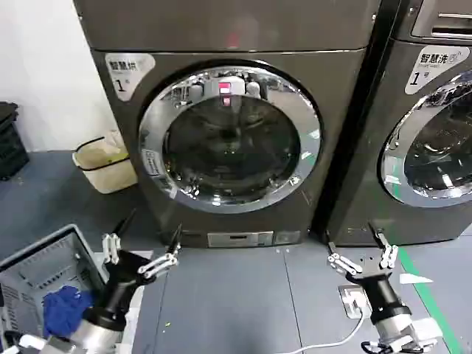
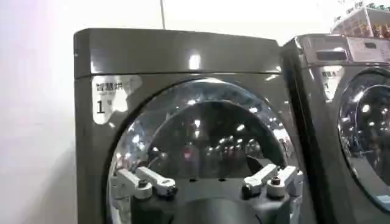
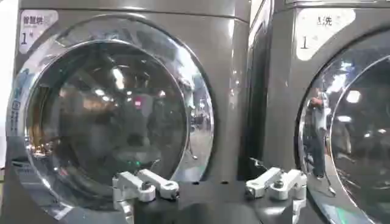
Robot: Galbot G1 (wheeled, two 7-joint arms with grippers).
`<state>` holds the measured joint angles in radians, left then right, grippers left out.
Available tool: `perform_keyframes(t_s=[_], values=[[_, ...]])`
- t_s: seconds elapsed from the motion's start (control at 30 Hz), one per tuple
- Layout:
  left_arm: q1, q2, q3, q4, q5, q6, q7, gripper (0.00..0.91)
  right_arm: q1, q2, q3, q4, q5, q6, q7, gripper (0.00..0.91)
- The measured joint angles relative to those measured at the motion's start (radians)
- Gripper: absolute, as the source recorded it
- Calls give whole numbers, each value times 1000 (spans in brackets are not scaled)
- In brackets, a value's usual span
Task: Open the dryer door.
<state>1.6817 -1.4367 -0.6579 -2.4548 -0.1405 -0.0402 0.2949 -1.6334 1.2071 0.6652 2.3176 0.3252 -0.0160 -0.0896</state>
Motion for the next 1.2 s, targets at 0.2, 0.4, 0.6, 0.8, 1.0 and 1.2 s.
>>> perform_keyframes(t_s=[0.2,0.4,0.6,0.8,1.0,1.2], values=[[4,1,0,-4,0,0,0,907,64,-84,-26,-50,59,2,-10,907],[5,-1,0,-6,3,0,0,907,137,-171,-57,-108,124,6,-34,907],[3,-4,5,-9,4,0,0,907,232,-263,-113,-165,214,9,-50,907],[-2,-1,13,-8,7,0,0,907,336,-334,-194,-221,276,10,-67,907],[-2,2,15,-6,8,0,0,907,460,-389,-304,-286,322,21,-108,907],[-1,3,16,-4,10,0,0,907,588,-404,-404,-334,367,20,-142,907]])
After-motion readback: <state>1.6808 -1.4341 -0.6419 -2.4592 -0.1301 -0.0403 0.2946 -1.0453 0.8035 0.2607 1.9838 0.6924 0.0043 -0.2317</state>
